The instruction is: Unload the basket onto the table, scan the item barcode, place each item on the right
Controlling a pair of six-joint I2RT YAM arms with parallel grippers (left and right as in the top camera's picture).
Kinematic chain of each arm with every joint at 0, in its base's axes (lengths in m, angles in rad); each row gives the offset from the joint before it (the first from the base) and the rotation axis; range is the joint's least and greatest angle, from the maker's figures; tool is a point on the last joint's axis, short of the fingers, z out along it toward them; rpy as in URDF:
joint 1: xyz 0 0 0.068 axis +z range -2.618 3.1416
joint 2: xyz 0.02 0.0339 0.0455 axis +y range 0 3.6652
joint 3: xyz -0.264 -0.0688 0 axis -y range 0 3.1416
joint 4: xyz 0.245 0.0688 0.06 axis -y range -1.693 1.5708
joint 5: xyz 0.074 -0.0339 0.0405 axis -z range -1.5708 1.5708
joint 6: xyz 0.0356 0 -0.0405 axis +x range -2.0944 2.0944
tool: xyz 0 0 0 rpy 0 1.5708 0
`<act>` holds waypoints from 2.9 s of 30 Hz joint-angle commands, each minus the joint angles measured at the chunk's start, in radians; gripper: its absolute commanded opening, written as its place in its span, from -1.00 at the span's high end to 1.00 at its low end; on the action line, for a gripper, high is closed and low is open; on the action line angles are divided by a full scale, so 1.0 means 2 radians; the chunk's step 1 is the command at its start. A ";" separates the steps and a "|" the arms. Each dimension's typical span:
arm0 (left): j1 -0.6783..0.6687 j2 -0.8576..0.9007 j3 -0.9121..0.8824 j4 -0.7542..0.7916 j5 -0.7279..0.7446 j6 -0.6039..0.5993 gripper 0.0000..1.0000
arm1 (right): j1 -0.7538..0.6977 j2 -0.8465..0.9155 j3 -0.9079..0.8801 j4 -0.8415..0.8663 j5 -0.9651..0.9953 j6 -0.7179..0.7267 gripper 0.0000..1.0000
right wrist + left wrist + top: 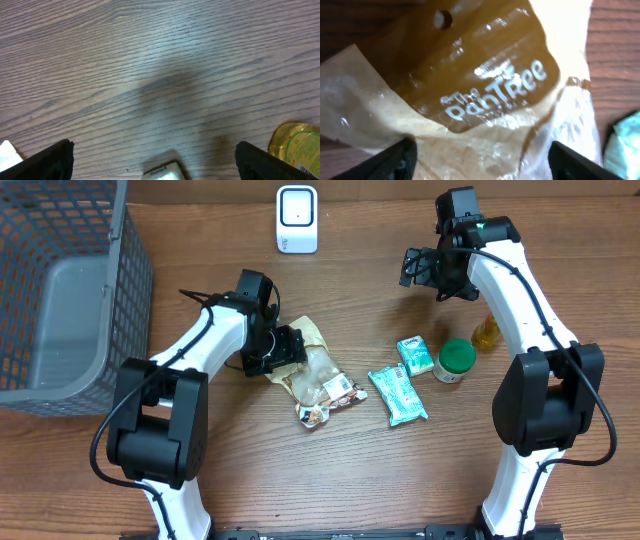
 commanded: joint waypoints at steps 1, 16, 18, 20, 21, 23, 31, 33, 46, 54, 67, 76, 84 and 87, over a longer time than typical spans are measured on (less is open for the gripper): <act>-0.002 -0.009 0.034 -0.017 0.024 0.027 -0.92 | 0.001 -0.014 0.008 0.002 0.007 -0.003 -1.00; -0.055 -0.001 0.066 -0.035 -0.094 0.058 -1.00 | 0.001 -0.014 0.008 0.002 0.007 -0.003 -1.00; -0.062 0.007 0.066 -0.034 -0.106 0.058 -1.00 | 0.001 -0.014 0.008 0.002 0.007 -0.003 -1.00; -0.068 0.020 0.065 -0.029 -0.107 0.058 -1.00 | 0.001 -0.014 0.008 0.002 0.007 -0.003 -1.00; -0.069 0.027 0.065 -0.027 -0.108 0.058 -1.00 | 0.001 -0.014 0.008 0.002 0.007 -0.003 -1.00; -0.069 0.040 0.065 -0.023 -0.110 0.058 -1.00 | 0.001 -0.014 0.008 0.002 0.007 -0.003 -1.00; -0.069 0.109 0.066 -0.025 -0.109 0.056 -0.96 | 0.001 -0.014 0.008 0.002 0.007 -0.003 -1.00; -0.068 0.111 0.066 -0.029 -0.097 0.056 -0.84 | 0.001 -0.014 0.008 0.002 0.007 -0.003 -1.00; -0.065 0.104 0.106 -0.069 -0.052 0.081 0.86 | 0.001 -0.014 0.008 0.002 0.007 -0.003 -1.00; -0.065 0.104 0.191 -0.148 -0.052 0.094 0.91 | 0.001 -0.014 0.008 0.002 0.007 -0.003 -1.00; -0.063 0.015 0.250 -0.200 -0.097 0.075 0.91 | 0.001 -0.014 0.008 0.002 0.007 -0.003 -1.00; -0.063 -0.101 0.250 -0.206 -0.227 0.023 0.91 | 0.001 -0.014 0.008 0.002 0.007 -0.003 -1.00; -0.063 -0.152 0.250 -0.206 -0.300 0.010 0.92 | 0.001 -0.014 0.008 0.002 0.007 -0.003 -1.00; -0.062 -0.152 0.250 -0.210 -0.306 0.011 0.91 | 0.001 -0.014 0.008 0.002 0.007 -0.003 -1.00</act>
